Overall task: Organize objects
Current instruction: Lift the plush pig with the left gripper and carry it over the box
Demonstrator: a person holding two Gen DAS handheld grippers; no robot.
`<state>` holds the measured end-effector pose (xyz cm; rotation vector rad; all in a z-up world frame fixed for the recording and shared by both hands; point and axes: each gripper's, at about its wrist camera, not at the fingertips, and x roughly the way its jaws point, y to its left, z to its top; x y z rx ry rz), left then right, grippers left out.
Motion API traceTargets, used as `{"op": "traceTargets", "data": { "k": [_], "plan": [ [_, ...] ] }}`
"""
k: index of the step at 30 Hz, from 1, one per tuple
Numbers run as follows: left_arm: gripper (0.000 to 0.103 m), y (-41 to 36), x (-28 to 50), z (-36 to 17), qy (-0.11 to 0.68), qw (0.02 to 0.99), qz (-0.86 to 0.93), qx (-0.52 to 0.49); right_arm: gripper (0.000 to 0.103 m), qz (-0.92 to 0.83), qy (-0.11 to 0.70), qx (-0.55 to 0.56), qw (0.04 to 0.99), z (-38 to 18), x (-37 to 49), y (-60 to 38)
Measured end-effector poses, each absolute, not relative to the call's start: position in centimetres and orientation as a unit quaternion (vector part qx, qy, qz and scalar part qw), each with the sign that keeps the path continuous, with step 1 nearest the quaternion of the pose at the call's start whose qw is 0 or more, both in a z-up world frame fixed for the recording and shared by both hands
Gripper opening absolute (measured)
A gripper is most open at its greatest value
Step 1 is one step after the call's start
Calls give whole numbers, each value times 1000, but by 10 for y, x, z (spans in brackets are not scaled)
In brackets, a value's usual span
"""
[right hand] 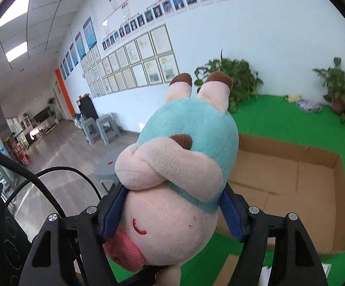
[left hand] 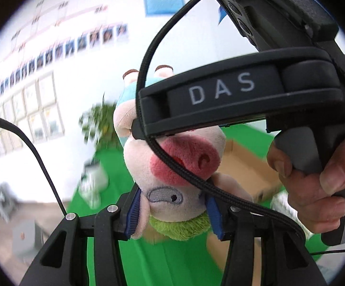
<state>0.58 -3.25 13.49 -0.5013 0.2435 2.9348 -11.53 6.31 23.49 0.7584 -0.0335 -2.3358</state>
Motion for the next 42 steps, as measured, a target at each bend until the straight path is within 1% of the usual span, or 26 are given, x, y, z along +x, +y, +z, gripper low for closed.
{"op": "traceTargets", "data": {
  "k": [3,6,9,12,14,15,17,23,31,33,35,37,39,42],
  "plan": [
    [48,-25,-14,163,81,93,981,-153,70,-912,-12,257,320,279,-119,87],
    [48,-24,-31,173,78,100,980,-153,70,-921,-15,244,303,303,-128,103],
    [48,-26,-48,169,73,104,977,-169,70,-921,-25,251,297,313,-138,125],
    [48,-32,-66,155,68,102,973,-193,70,-915,-32,270,298,296,-179,117],
    [48,-37,-79,140,63,102,970,-213,70,-909,-33,289,298,275,-210,104],
    [48,-38,-84,134,63,101,968,-220,70,-906,-33,297,298,252,-243,74],
    [48,-43,-96,117,56,98,964,-241,69,-900,-37,314,301,229,-263,68],
    [48,-58,-125,60,43,87,945,-312,69,-871,-59,372,315,134,-327,39],
    [47,-73,-139,-14,16,72,911,-405,69,-815,-76,461,343,-10,-400,-2],
    [47,-52,-171,-17,13,75,905,-418,69,-801,-83,486,339,-39,-411,-9],
    [48,-56,-178,-23,5,81,898,-431,69,-791,-91,508,330,-61,-422,-10],
    [52,-67,-190,-24,5,79,897,-435,69,-784,-87,524,322,-78,-426,-13],
    [56,-66,-185,-23,4,76,898,-433,70,-787,-84,518,324,-83,-430,-15],
    [56,-75,-184,-25,10,68,900,-430,70,-786,-86,522,320,-82,-436,-18]
  ]
}}
